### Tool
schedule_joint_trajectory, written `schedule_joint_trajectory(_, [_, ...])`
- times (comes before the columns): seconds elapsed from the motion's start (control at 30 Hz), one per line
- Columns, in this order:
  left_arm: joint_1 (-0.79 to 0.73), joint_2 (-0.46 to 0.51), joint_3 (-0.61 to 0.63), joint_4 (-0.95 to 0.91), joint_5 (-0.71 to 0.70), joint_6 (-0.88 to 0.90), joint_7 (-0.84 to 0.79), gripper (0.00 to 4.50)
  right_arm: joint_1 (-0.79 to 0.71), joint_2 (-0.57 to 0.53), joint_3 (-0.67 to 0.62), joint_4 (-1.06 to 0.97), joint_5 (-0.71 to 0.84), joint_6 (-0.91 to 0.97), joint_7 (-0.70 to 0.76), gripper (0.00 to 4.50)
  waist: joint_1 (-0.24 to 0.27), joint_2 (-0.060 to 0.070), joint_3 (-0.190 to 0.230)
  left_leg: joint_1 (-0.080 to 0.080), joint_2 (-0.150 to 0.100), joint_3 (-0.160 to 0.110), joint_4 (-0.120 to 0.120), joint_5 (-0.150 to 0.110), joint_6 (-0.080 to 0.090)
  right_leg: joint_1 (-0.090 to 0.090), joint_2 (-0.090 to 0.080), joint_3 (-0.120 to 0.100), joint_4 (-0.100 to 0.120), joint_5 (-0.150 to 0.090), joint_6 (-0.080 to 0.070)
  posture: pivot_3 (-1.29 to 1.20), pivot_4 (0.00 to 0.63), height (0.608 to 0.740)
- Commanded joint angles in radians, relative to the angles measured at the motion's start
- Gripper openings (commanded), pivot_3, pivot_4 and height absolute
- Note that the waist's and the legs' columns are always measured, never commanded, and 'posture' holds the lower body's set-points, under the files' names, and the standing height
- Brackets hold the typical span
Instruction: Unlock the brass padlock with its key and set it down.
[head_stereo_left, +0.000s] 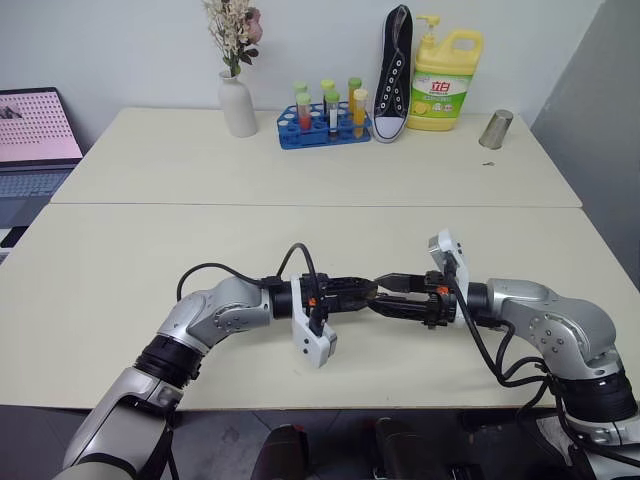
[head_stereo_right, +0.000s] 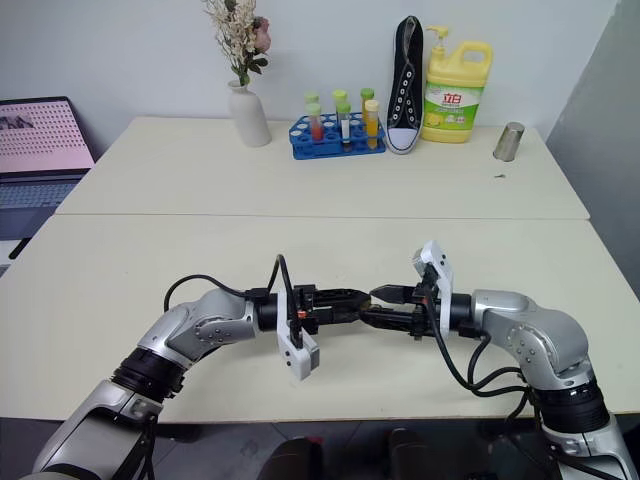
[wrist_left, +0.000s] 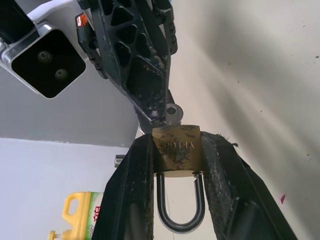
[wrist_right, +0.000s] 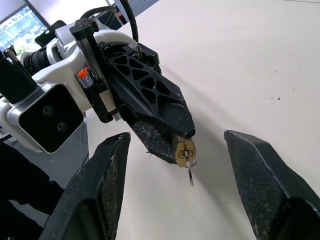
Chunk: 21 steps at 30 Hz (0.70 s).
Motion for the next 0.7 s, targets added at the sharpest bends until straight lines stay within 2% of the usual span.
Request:
schedule_joint_trajectory(0.03, [-0.007, -0.003, 0.019, -0.027, -0.007, -0.002, 0.022, 0.96, -0.007, 0.012, -0.021, -0.031, 0.029, -0.001, -0.013, 3.13, 0.000, 0.000, 0.000, 0.000, 0.000, 0.000, 0.000, 0.000, 0.000, 0.000, 0.000, 0.000, 0.000, 0.000, 0.000, 0.00, 0.150, 0.740])
schedule_joint_trajectory(0.2, [-0.004, -0.002, 0.016, -0.027, -0.008, -0.002, 0.024, 0.96, -0.017, 0.019, -0.004, -0.015, 0.022, -0.009, -0.011, 3.13, 0.000, 0.000, 0.000, 0.000, 0.000, 0.000, 0.000, 0.000, 0.000, 0.000, 0.000, 0.000, 0.000, 0.000, 0.000, 0.00, 0.150, 0.740])
schedule_joint_trajectory(0.27, [-0.003, -0.002, 0.016, -0.027, -0.009, -0.002, 0.024, 0.96, -0.019, 0.019, -0.001, -0.012, 0.021, -0.009, -0.010, 2.77, 0.000, 0.000, 0.000, 0.000, 0.000, 0.000, 0.000, 0.000, 0.000, 0.000, 0.000, 0.000, 0.000, 0.000, 0.000, 0.00, 0.150, 0.740])
schedule_joint_trajectory(0.33, [-0.002, -0.002, 0.016, -0.029, -0.008, -0.002, 0.024, 0.96, -0.020, 0.015, 0.004, -0.012, 0.018, -0.013, -0.004, 2.19, 0.000, 0.000, 0.000, 0.000, 0.000, 0.000, 0.000, 0.000, 0.000, 0.000, 0.000, 0.000, 0.000, 0.000, 0.000, 0.00, 0.150, 0.740])
schedule_joint_trajectory(0.5, [0.002, -0.002, 0.014, -0.029, -0.012, -0.004, 0.023, 0.96, -0.029, 0.011, 0.015, -0.004, 0.011, -0.020, 0.011, 0.33, 0.000, 0.000, 0.000, 0.000, 0.000, 0.000, 0.000, 0.000, 0.000, 0.000, 0.000, 0.000, 0.000, 0.000, 0.000, 0.00, 0.150, 0.740])
schedule_joint_trajectory(0.53, [0.003, -0.002, 0.014, -0.029, -0.013, -0.004, 0.023, 0.96, -0.029, 0.012, 0.015, -0.003, 0.009, -0.020, 0.013, 0.13, 0.000, 0.000, 0.000, 0.000, 0.000, 0.000, 0.000, 0.000, 0.000, 0.000, 0.000, 0.000, 0.000, 0.000, 0.000, 0.00, 0.150, 0.740])
schedule_joint_trajectory(0.7, [0.004, -0.001, 0.013, -0.023, -0.013, -0.008, 0.024, 0.96, -0.037, 0.005, 0.024, 0.001, 0.002, -0.029, 0.036, 0.14, 0.000, 0.000, 0.000, 0.000, 0.000, 0.000, 0.000, 0.000, 0.000, 0.000, 0.000, 0.000, 0.000, 0.000, 0.000, 0.00, 0.150, 0.740])
